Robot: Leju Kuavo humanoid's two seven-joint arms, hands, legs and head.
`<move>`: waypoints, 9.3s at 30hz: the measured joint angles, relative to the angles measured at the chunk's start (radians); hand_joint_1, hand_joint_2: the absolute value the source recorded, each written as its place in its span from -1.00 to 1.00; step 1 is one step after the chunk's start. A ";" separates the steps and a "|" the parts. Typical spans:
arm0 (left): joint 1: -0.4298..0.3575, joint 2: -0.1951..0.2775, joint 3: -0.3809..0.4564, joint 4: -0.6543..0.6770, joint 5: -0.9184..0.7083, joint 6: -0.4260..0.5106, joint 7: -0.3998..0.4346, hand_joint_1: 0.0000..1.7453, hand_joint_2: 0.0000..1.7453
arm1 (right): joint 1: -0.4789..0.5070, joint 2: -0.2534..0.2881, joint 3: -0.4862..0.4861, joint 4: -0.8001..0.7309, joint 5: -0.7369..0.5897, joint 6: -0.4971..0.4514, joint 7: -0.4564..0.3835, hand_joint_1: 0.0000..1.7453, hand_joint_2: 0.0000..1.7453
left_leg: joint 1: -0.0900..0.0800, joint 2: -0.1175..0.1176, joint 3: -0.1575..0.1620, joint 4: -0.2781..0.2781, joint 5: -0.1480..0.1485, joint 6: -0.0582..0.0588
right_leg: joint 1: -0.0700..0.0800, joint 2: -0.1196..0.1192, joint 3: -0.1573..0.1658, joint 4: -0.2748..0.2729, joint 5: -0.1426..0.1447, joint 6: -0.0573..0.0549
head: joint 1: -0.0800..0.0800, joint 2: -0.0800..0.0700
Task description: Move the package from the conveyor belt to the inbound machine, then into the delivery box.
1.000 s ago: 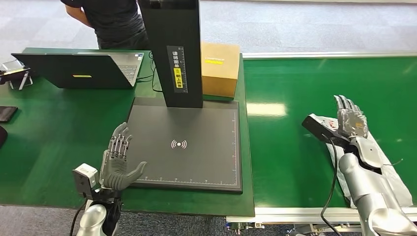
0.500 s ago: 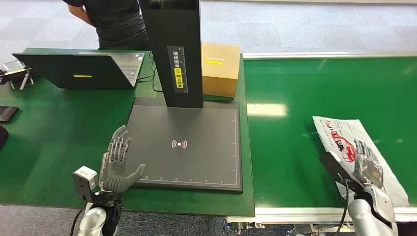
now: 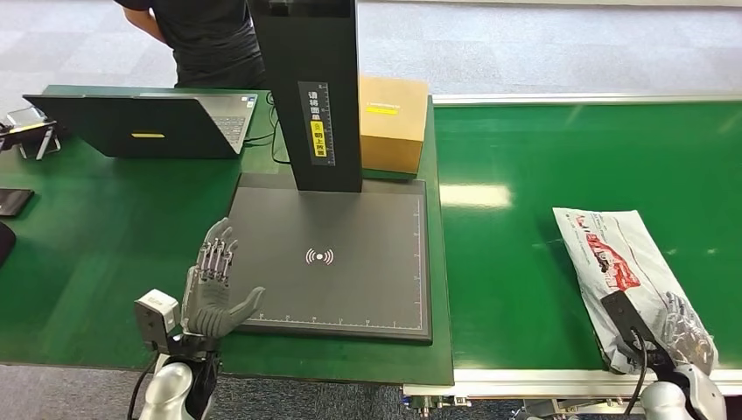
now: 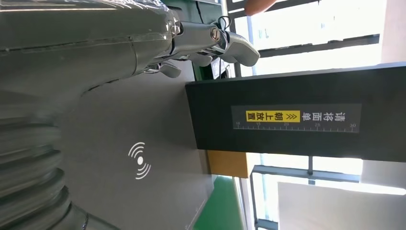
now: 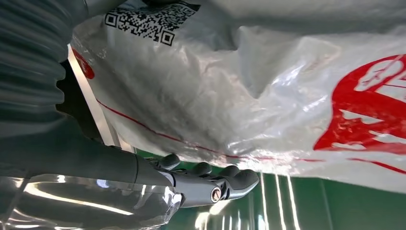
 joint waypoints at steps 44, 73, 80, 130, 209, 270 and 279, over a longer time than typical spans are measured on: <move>0.013 -0.010 0.010 -0.019 -0.002 -0.009 0.006 -1.00 1.00 | 0.159 0.138 0.134 -0.523 -0.060 -0.218 -0.392 1.00 1.00 | 0.000 0.002 0.004 0.000 -0.001 0.000 | 0.000 0.003 0.003 0.000 -0.001 0.000 | 0.000 0.000; -0.044 0.007 -0.063 0.018 0.045 0.004 -0.026 -1.00 1.00 | -0.045 0.115 0.790 -0.463 0.186 -0.219 -0.480 1.00 1.00 | 0.000 0.003 0.004 0.000 0.000 0.000 | 0.001 0.003 0.003 0.000 0.000 0.000 | 0.000 0.000; -0.070 0.024 -0.087 0.039 0.064 0.013 -0.037 -1.00 1.00 | -0.229 0.124 0.952 -0.297 0.135 -0.203 -0.513 1.00 1.00 | 0.000 0.003 0.003 0.000 0.001 0.000 | 0.001 0.003 0.003 0.001 0.000 0.000 | 0.000 0.000; -0.113 0.058 -0.152 0.113 0.094 0.028 -0.004 -1.00 1.00 | -0.071 0.301 0.753 -0.453 -1.077 0.651 -0.649 -1.00 1.00 | 0.000 0.002 0.003 0.000 0.001 0.000 | 0.001 0.003 0.003 0.000 0.001 0.000 | 0.000 0.000; -0.286 0.054 -0.319 0.404 -0.911 0.523 0.341 1.00 1.00 | 0.122 0.385 0.495 -0.544 -1.105 0.764 -0.590 -1.00 1.00 | 0.000 0.002 0.006 0.000 0.001 0.000 | 0.001 0.002 0.006 0.000 0.002 0.000 | 0.000 0.000; -0.214 0.111 0.426 0.146 -0.375 0.826 0.141 -1.00 1.00 | 0.138 0.385 0.493 -0.564 -1.149 0.730 -0.572 -1.00 1.00 | 0.000 0.004 0.004 0.001 0.001 0.000 | 0.001 0.004 0.004 0.000 0.002 0.000 | 0.000 0.000; -0.150 0.060 0.233 0.002 -0.089 0.375 0.093 -1.00 1.00 | 0.095 0.385 0.496 -0.580 -1.149 0.752 -0.572 -1.00 1.00 | 0.000 0.003 0.004 0.001 0.001 0.000 | 0.001 0.004 0.004 0.000 0.002 0.000 | 0.000 0.000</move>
